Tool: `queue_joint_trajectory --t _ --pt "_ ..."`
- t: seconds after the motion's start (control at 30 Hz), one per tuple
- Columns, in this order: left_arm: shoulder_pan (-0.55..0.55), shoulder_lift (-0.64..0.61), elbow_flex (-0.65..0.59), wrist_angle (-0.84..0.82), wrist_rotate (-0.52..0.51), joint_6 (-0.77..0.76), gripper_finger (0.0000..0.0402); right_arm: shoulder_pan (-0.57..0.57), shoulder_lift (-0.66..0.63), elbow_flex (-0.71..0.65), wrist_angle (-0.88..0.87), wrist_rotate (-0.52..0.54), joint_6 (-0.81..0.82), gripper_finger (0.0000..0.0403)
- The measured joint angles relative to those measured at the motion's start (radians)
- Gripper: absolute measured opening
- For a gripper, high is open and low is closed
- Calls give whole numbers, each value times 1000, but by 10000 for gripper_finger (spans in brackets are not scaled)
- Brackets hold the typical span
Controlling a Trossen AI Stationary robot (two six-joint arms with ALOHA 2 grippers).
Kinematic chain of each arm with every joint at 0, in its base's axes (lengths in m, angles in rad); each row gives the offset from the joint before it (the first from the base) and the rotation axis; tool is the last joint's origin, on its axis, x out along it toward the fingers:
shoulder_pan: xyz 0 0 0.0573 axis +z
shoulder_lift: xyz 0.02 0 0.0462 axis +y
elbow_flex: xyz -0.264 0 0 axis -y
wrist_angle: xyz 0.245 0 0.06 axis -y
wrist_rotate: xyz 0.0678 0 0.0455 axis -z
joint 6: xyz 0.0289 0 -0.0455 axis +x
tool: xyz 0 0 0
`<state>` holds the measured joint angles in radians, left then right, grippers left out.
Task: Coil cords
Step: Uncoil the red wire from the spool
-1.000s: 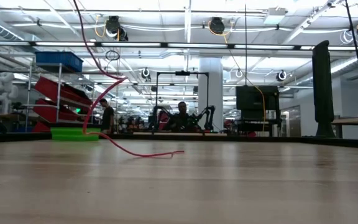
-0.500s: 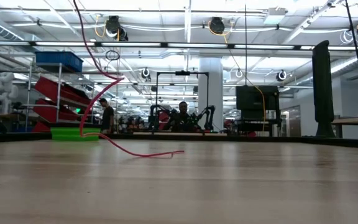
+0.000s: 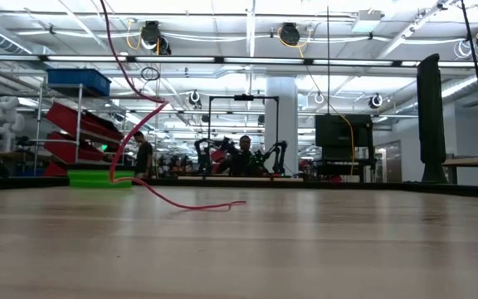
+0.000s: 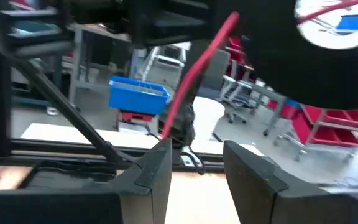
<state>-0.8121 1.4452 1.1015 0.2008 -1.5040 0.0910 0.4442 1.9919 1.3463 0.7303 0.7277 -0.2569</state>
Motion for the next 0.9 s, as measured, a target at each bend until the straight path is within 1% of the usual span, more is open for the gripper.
queue_joint_trajectory --t 0.13,0.27,0.4,0.6,0.73,0.9 --pt "0 0 0 -1 0 0 4 -5 0 -2 12 -100 10 132" --pt "0 0 1 -2 0 0 4 -5 -1 -2 49 -116 10 132" --pt "0 0 1 -1 0 0 4 -5 -2 -2 91 -179 10 132" --pt "0 0 1 -1 1 0 4 -7 -2 -2 120 -184 12 128" --pt "1 0 1 -1 1 0 4 -16 -2 -2 120 -184 16 110" --pt "1 0 1 -1 1 0 4 -26 -2 -2 119 -225 44 63"
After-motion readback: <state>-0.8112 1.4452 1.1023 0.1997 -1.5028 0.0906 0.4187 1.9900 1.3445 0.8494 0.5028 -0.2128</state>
